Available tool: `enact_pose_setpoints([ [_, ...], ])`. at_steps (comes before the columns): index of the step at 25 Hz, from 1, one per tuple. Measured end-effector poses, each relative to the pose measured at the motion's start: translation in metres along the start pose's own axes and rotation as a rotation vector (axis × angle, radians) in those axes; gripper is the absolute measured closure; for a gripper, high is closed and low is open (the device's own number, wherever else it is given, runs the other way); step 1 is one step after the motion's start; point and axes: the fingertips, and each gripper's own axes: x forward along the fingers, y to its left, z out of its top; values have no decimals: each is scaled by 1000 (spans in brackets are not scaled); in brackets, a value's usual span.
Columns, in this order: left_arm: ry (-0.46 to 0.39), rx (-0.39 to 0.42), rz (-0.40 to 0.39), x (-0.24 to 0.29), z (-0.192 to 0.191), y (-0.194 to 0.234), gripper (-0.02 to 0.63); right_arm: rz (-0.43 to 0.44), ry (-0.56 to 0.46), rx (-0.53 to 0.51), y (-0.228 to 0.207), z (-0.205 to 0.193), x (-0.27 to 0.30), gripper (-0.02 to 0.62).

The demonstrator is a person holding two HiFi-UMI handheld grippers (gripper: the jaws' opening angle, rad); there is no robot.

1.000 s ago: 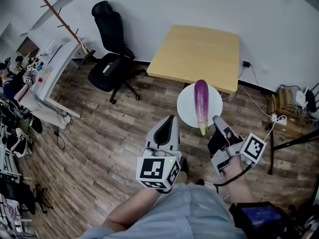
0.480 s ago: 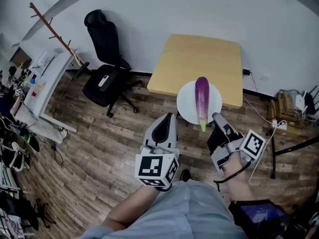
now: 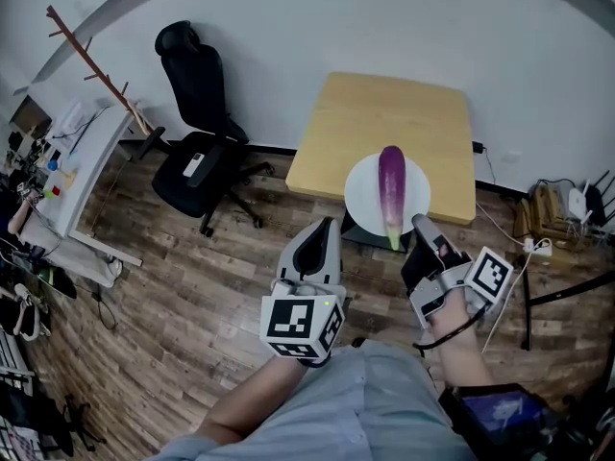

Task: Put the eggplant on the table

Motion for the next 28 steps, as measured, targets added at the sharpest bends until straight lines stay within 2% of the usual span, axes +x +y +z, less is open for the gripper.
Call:
enact_pose_setpoints([
  [5, 13, -13, 2, 26, 9, 27, 600, -25, 12, 17, -1, 2, 39, 588],
  [14, 48, -21, 28, 64, -5, 50, 600, -46, 26, 43, -27, 18, 73, 588],
  [28, 81, -5, 54, 182, -3, 70, 600, -70, 57, 32, -60, 95, 148, 588],
])
